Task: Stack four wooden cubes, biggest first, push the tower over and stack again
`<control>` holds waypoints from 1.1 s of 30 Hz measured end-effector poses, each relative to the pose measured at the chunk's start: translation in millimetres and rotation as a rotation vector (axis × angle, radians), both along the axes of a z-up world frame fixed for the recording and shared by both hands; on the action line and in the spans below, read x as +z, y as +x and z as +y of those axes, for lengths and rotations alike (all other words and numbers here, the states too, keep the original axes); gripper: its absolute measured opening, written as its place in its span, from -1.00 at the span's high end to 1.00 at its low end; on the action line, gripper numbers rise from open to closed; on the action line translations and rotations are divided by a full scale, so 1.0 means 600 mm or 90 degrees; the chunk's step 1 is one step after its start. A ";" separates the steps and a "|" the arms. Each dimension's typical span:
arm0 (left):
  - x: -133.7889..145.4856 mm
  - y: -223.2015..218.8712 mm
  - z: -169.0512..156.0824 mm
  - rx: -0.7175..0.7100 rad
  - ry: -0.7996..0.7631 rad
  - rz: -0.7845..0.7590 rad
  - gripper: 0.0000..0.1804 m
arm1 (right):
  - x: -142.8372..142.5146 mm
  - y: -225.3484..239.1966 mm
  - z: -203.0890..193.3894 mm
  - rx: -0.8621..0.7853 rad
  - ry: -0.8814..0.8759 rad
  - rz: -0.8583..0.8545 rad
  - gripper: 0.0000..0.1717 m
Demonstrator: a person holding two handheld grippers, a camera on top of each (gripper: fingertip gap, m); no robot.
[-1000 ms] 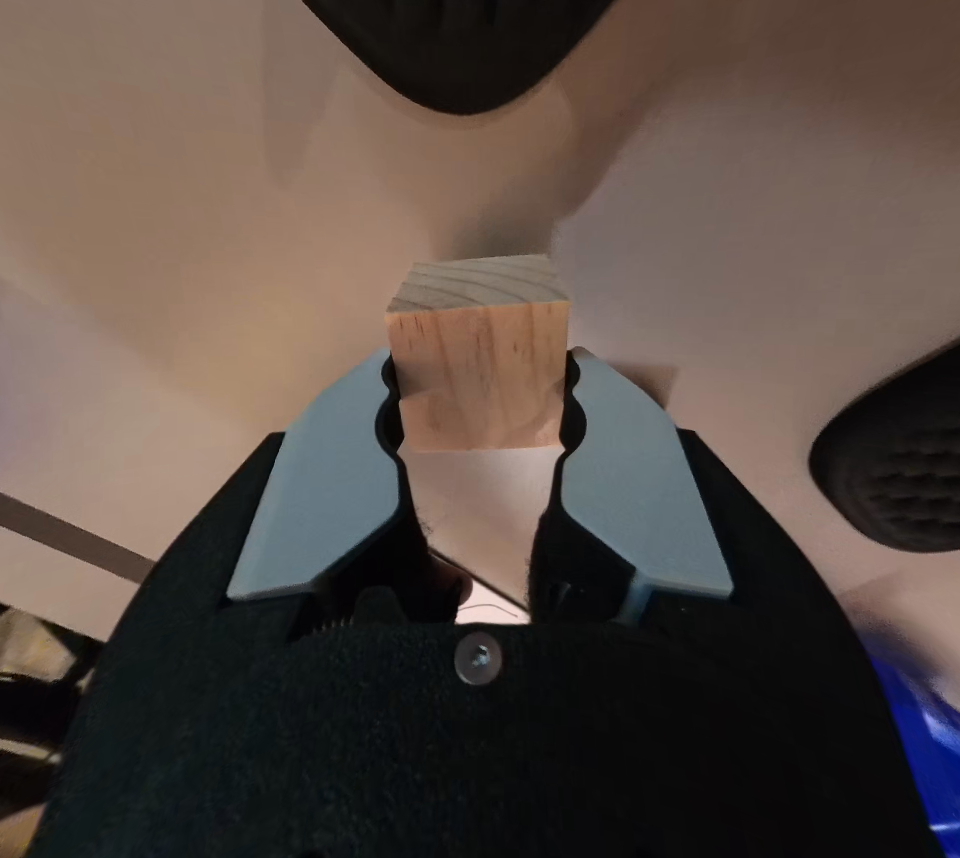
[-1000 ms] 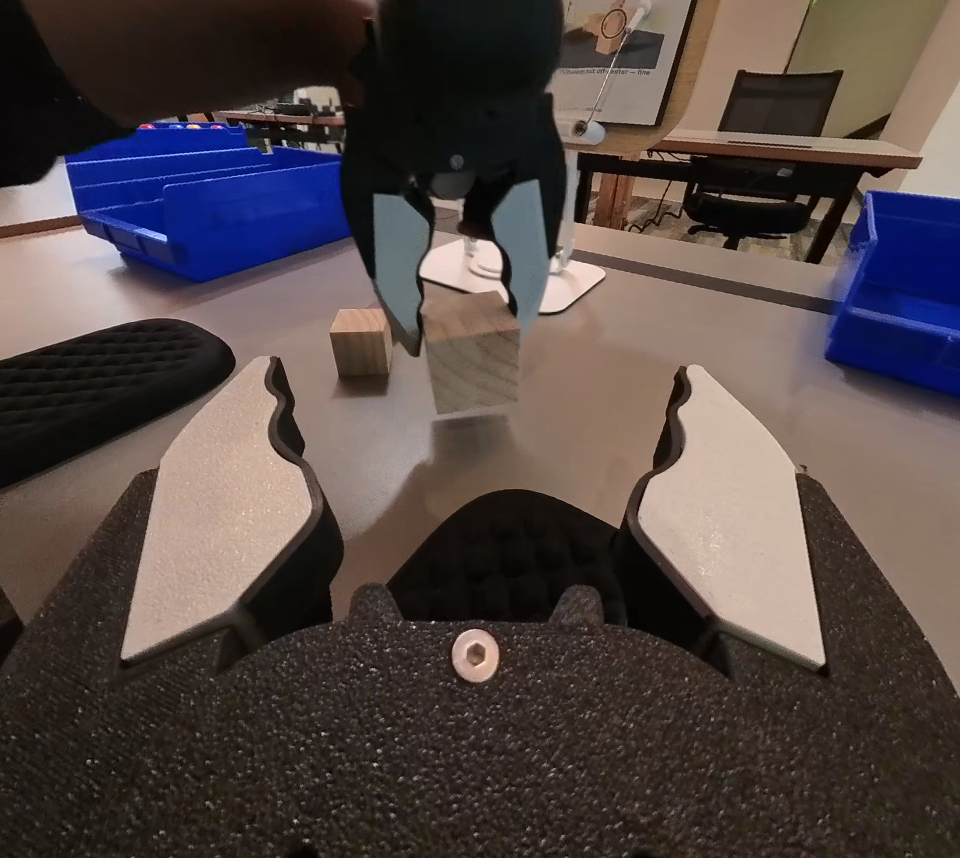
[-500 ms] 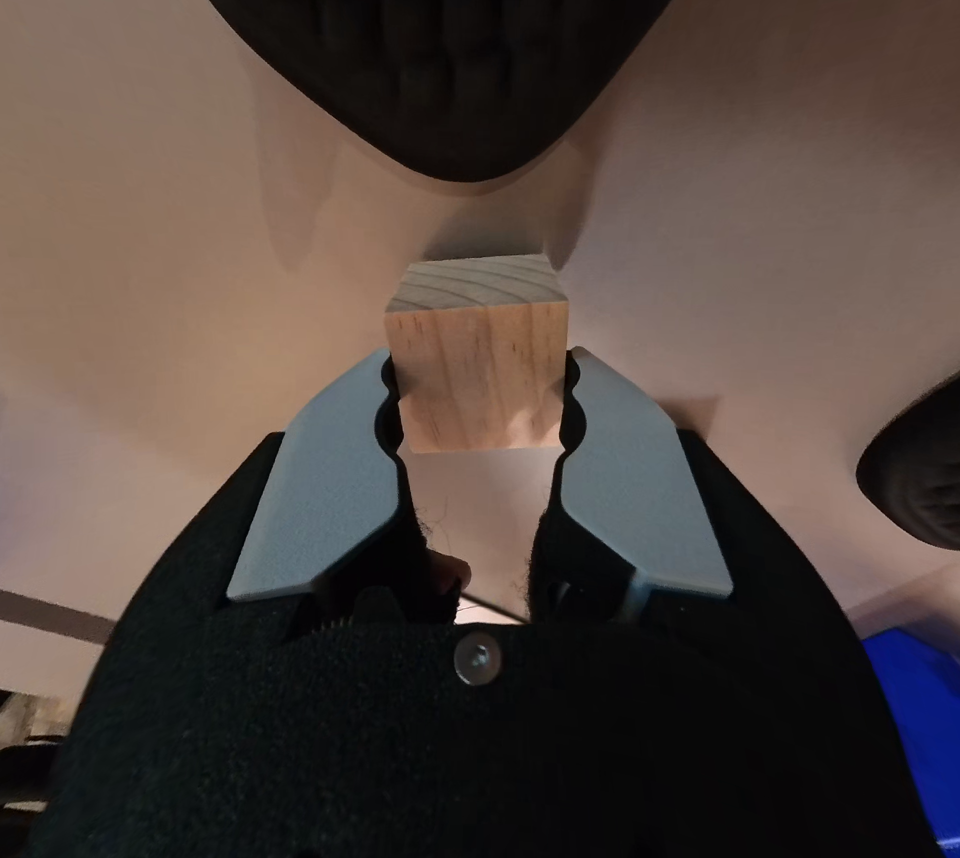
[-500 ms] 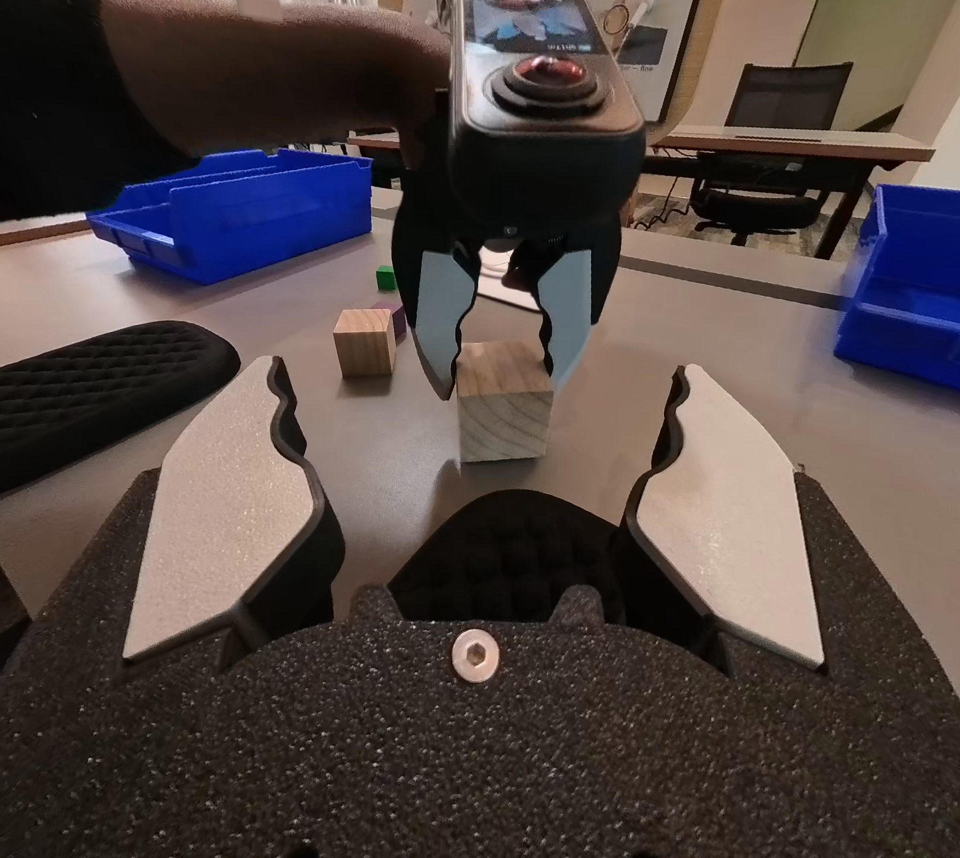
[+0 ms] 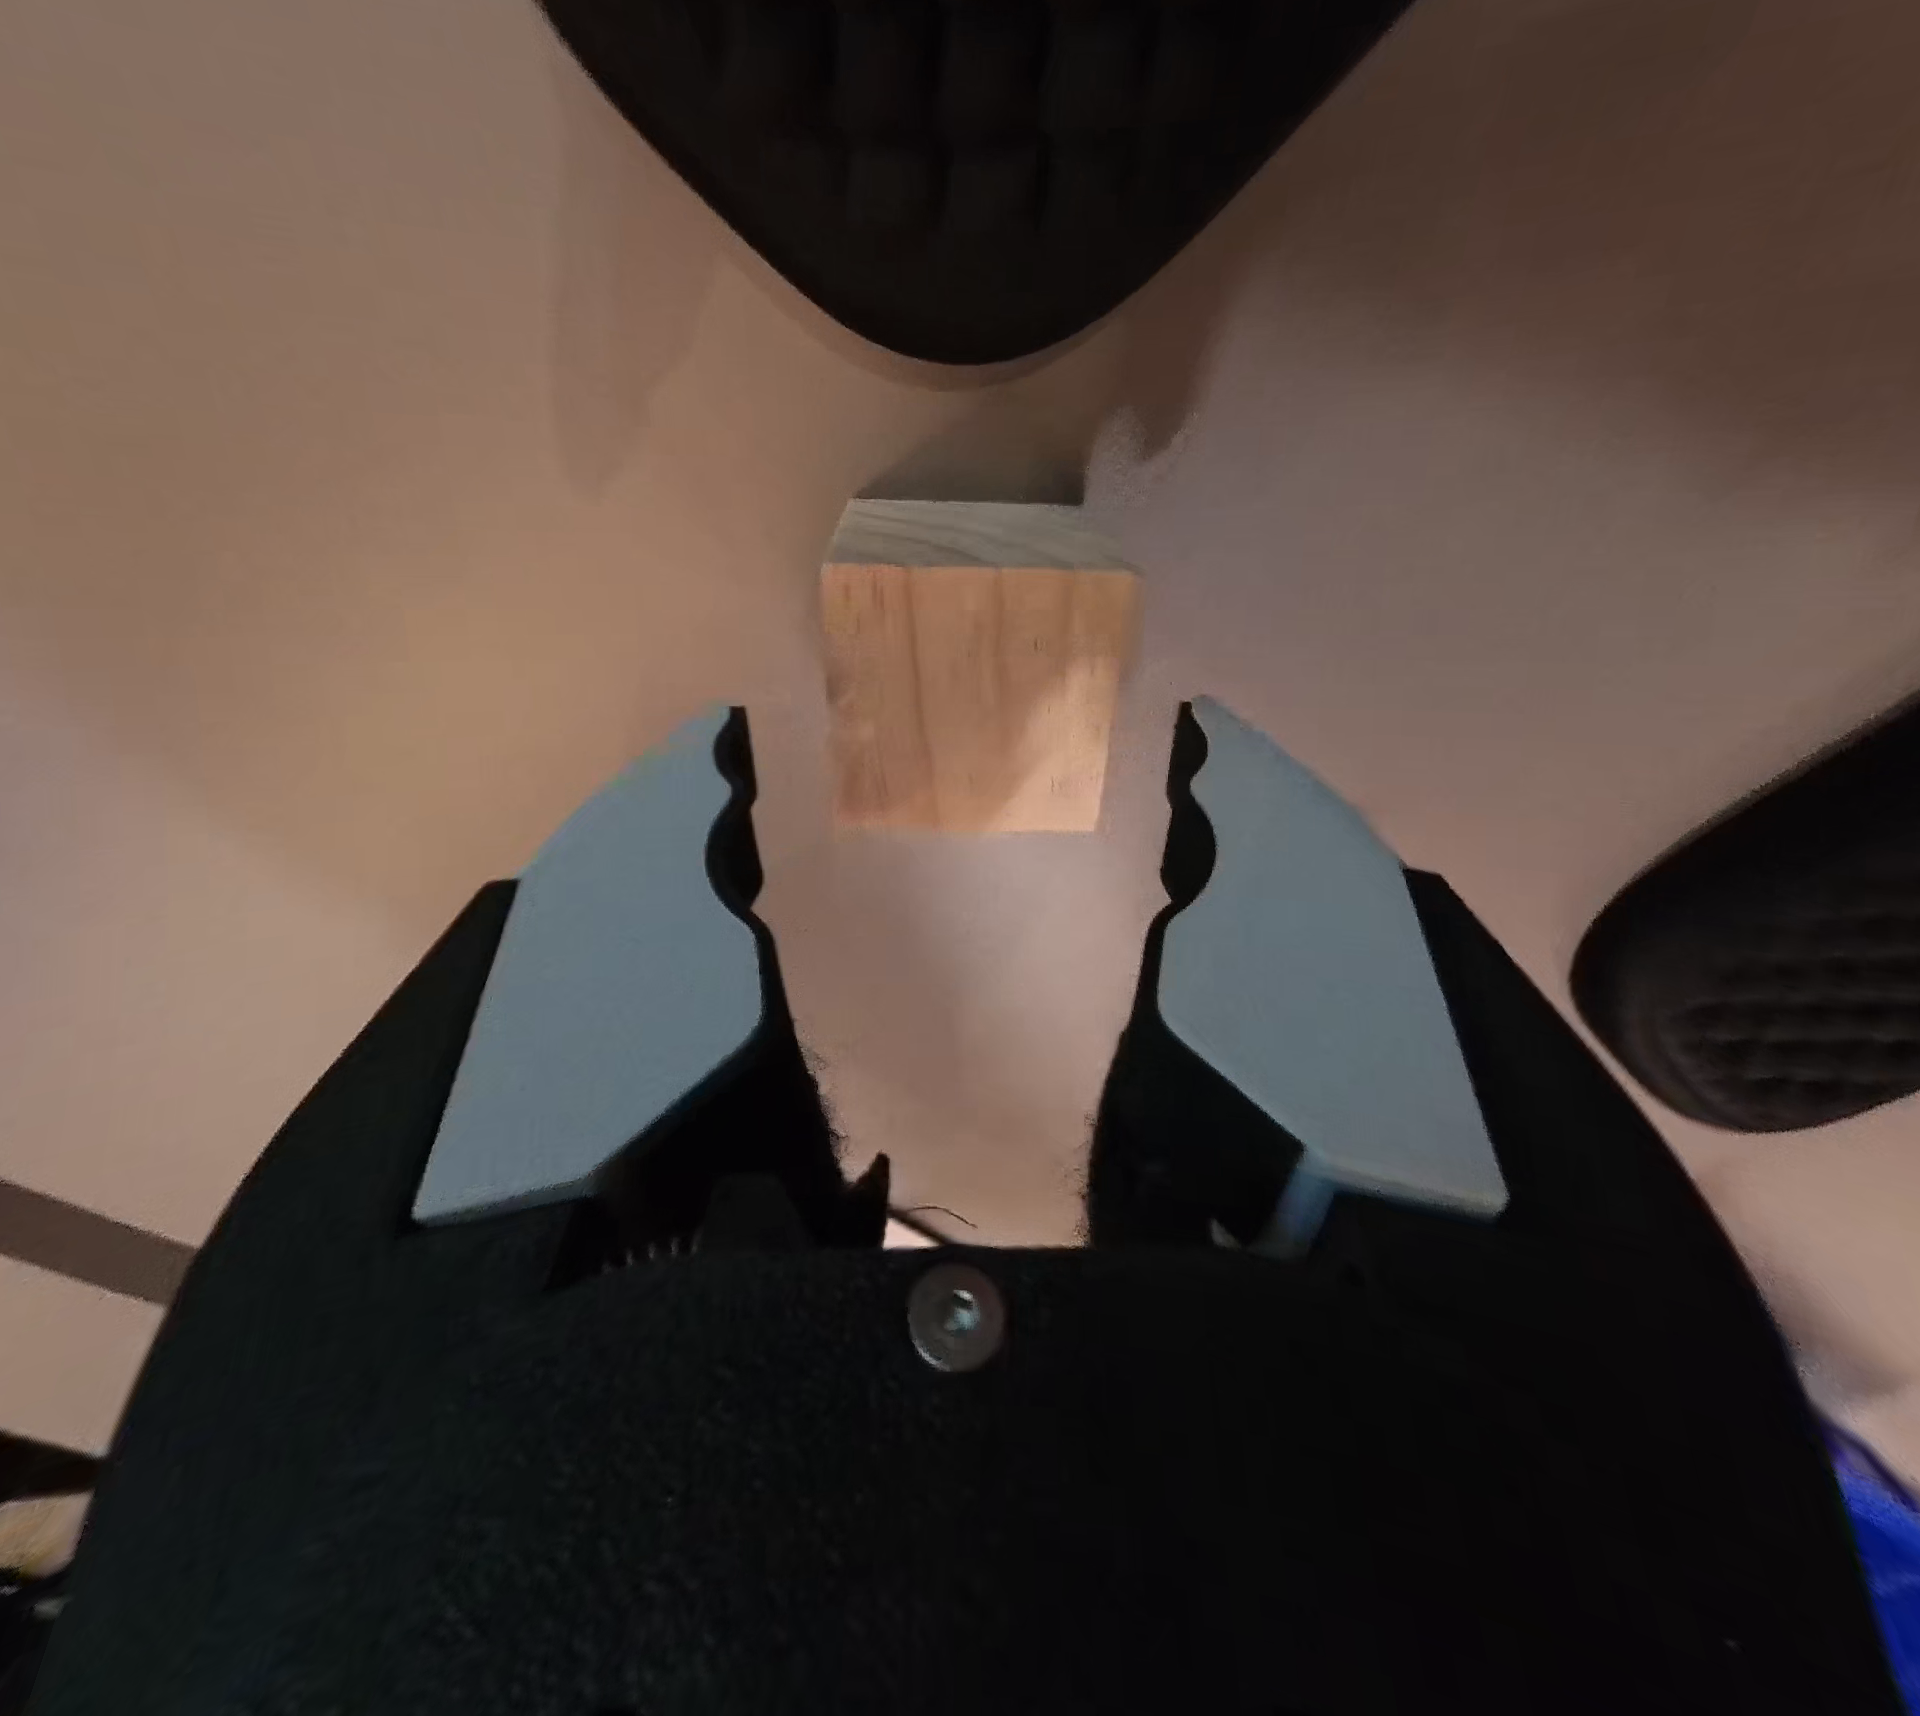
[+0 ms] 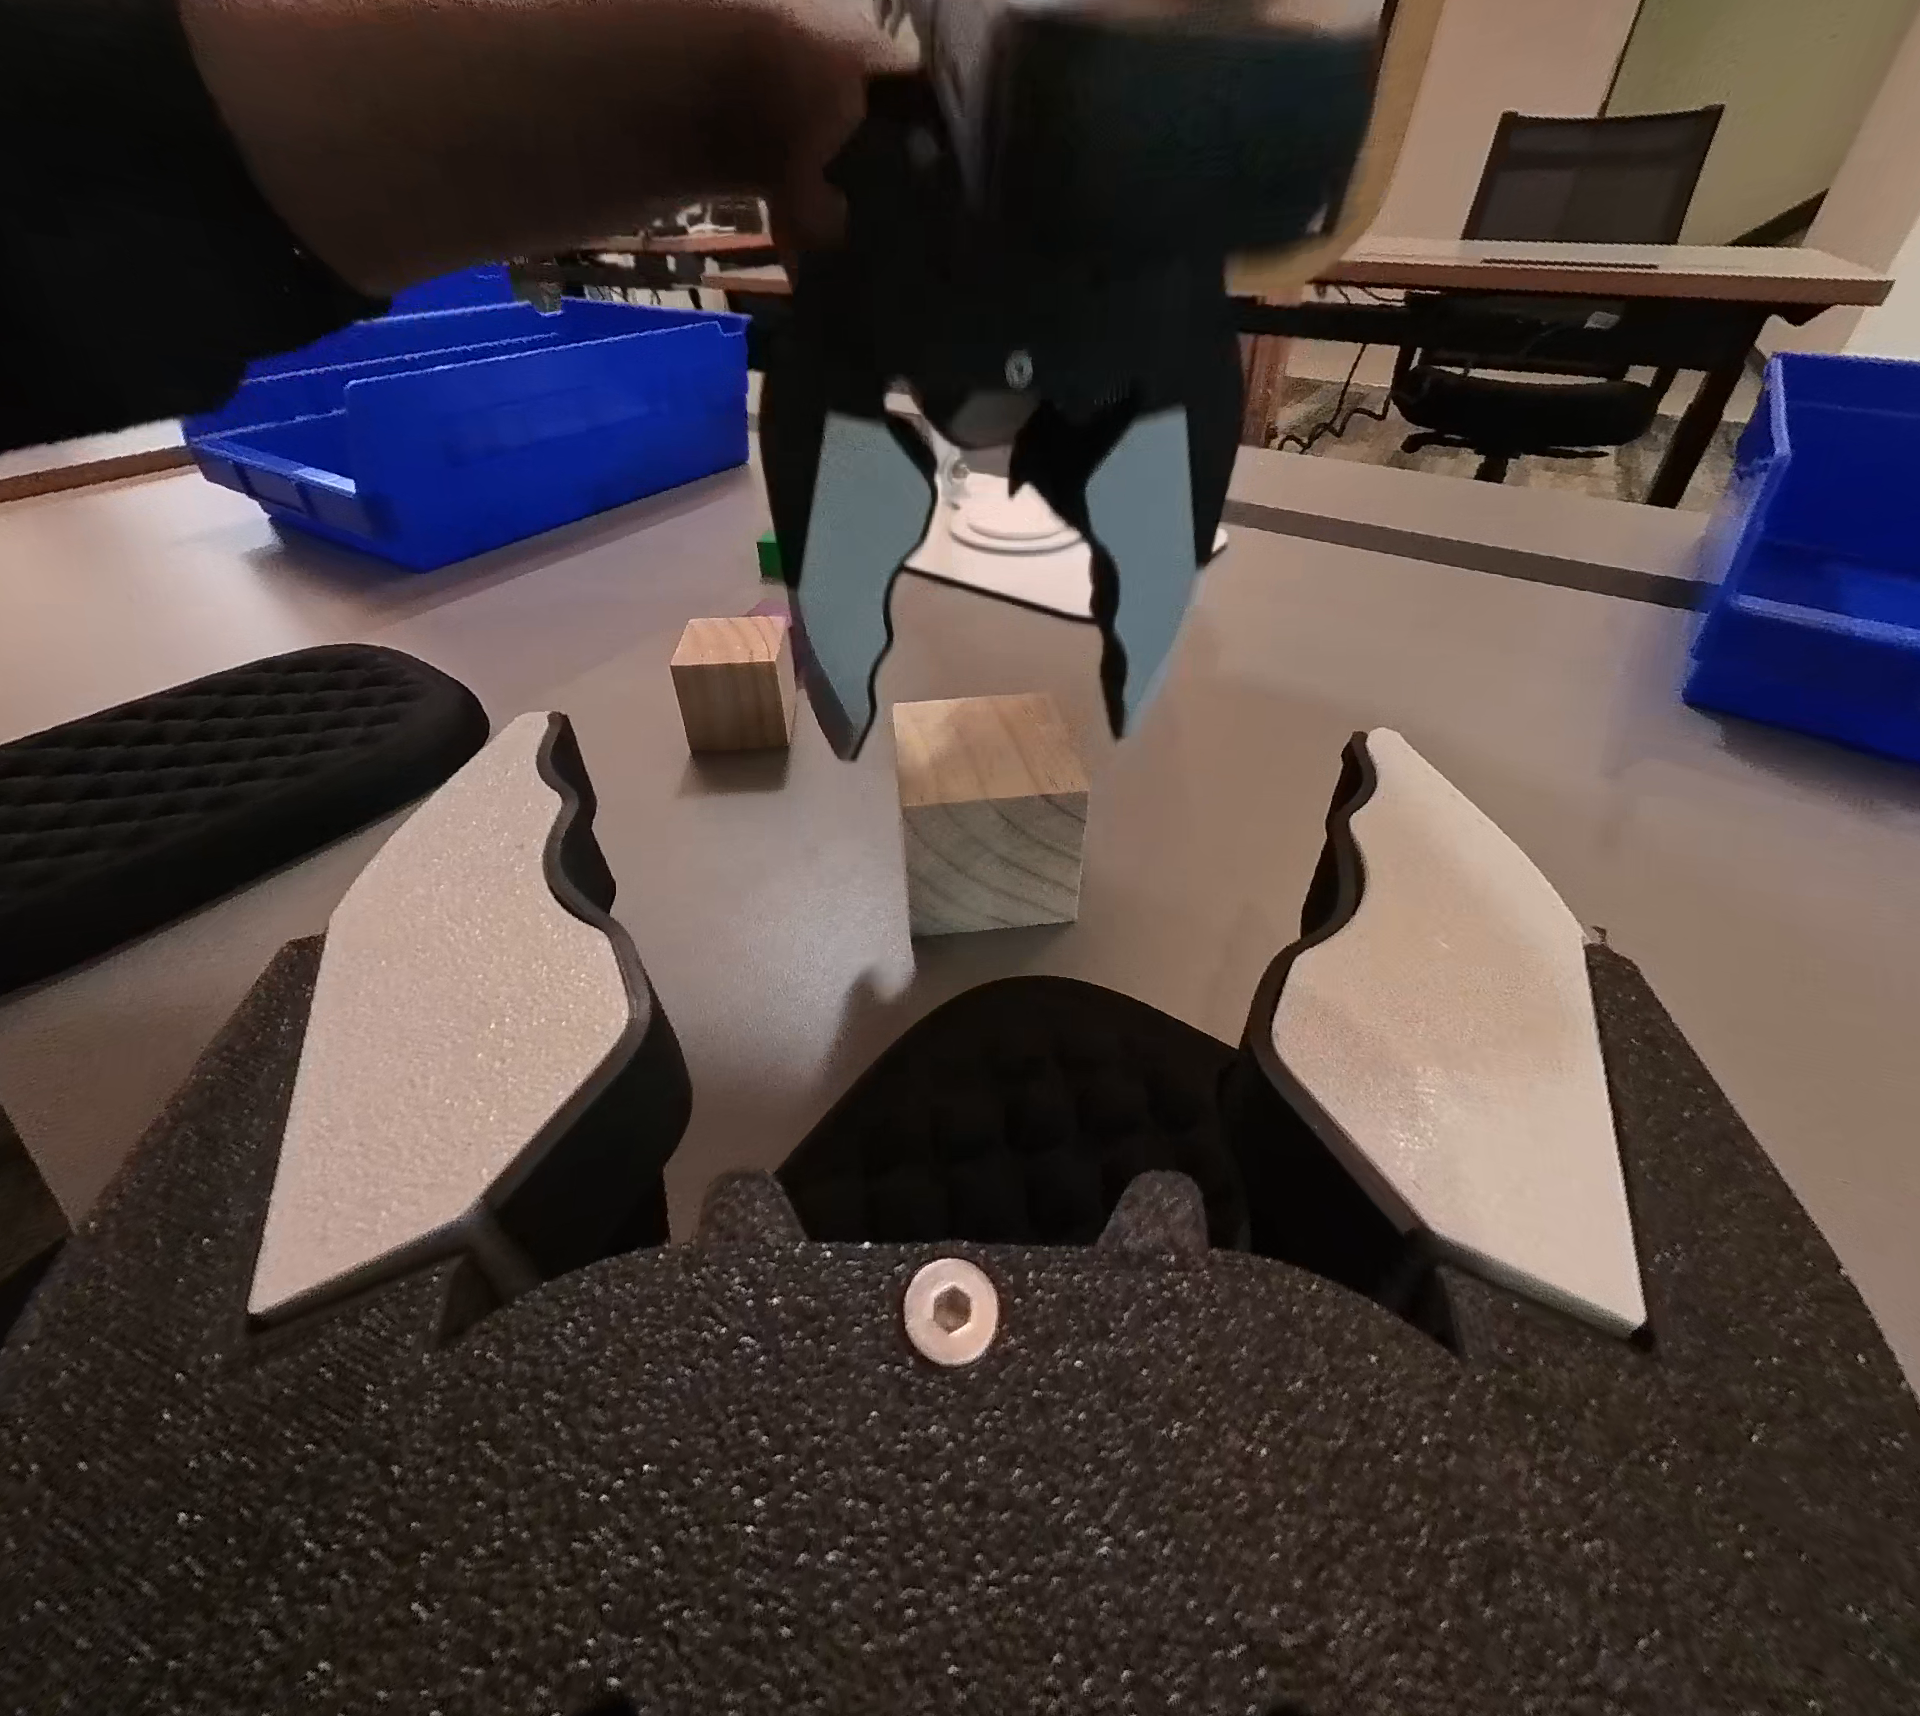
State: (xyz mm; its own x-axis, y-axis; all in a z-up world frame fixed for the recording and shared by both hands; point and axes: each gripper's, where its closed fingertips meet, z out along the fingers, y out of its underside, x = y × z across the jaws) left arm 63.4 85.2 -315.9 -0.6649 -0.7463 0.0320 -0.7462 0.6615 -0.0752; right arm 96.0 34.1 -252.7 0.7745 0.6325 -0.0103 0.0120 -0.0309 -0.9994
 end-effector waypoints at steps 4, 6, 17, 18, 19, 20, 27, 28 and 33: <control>0.053 -0.020 0.001 0.036 0.000 -0.076 0.01 | 0.000 0.000 -0.001 0.000 0.002 -0.001 -0.51; 0.064 -0.047 -0.005 0.044 0.003 -0.098 -0.01 | 0.001 0.000 -0.001 0.000 0.003 0.000 -0.51; -0.006 -0.204 0.002 0.017 0.099 -0.028 0.20 | -0.002 -0.004 -0.001 0.003 0.002 -0.012 -0.49; -0.008 -0.205 0.003 0.012 0.104 -0.027 0.23 | -0.002 -0.004 -0.001 0.004 0.002 -0.012 -0.49; -0.010 -0.205 0.006 0.007 0.109 -0.026 0.26 | -0.002 -0.004 -0.001 0.004 0.002 -0.011 -0.49; -0.013 -0.206 0.008 0.004 0.110 -0.026 0.29 | -0.001 -0.003 -0.001 0.004 0.003 -0.010 -0.49; -0.027 -0.211 0.013 -0.003 0.099 -0.028 0.43 | 0.000 -0.002 -0.001 0.001 0.006 -0.005 -0.48; -0.028 -0.211 0.014 -0.006 0.100 -0.030 0.44 | 0.000 -0.001 -0.001 0.000 0.006 -0.005 -0.48; -0.034 -0.210 0.010 -0.007 0.083 -0.035 0.49 | 0.000 0.000 0.000 -0.004 0.005 -0.003 -0.48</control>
State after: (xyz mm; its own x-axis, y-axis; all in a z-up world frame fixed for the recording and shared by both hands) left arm -62.8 91.0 -336.5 -0.6710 -0.7345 -0.1019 -0.7360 0.6763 -0.0283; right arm 96.0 34.0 -252.4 0.7781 0.6282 -0.0013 0.0171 -0.0233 -0.9996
